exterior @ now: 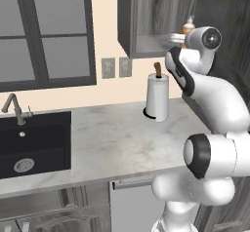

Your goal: Locate and retrieve the bar soap and soap dispenser from the cabinet. Place them next to the sink.

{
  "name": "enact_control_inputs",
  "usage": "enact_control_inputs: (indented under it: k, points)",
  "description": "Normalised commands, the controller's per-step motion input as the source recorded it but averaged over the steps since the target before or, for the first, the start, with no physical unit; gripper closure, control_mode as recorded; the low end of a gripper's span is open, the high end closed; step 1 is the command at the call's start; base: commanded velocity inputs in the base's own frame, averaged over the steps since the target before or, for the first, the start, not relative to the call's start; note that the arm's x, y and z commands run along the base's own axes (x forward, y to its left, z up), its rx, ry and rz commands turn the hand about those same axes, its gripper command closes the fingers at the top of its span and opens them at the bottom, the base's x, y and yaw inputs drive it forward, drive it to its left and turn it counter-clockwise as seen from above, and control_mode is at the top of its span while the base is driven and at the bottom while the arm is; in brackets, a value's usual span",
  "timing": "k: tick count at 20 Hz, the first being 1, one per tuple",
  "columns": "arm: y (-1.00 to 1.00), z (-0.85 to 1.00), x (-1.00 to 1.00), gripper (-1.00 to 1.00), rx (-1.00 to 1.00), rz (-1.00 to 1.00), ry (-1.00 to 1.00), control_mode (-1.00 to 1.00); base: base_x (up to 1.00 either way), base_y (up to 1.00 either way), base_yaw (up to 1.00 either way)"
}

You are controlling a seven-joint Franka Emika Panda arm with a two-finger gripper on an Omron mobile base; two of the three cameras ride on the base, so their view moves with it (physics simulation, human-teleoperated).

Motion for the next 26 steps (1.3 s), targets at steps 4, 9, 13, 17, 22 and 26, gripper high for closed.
enact_control_inputs:
  k: [4, 9, 13, 17, 22, 26]
  points:
    - [0.2, 0.34, -0.85, 1.0, -0.09, 0.0, -0.1, -1.0, 0.0, 0.0, 0.0]
    - [0.05, 0.3, -0.93, 1.0, -0.07, 0.0, -0.07, -1.0, 0.0, 0.0, 0.0]
    - [0.23, 0.07, -0.9, 1.0, -0.08, 0.0, -0.03, -1.0, 0.0, 0.0, 0.0]
    - [0.31, 0.0, -0.8, 1.0, -0.06, 0.01, -0.01, -1.0, 0.0, 0.0, 0.0]
    - [0.19, 0.0, -1.0, 1.0, -0.06, 0.03, 0.02, -1.0, 0.0, 0.0, 0.0]
    - [0.15, -0.01, -1.0, 1.0, -0.05, 0.05, 0.03, -1.0, 0.0, 0.0, 0.0]
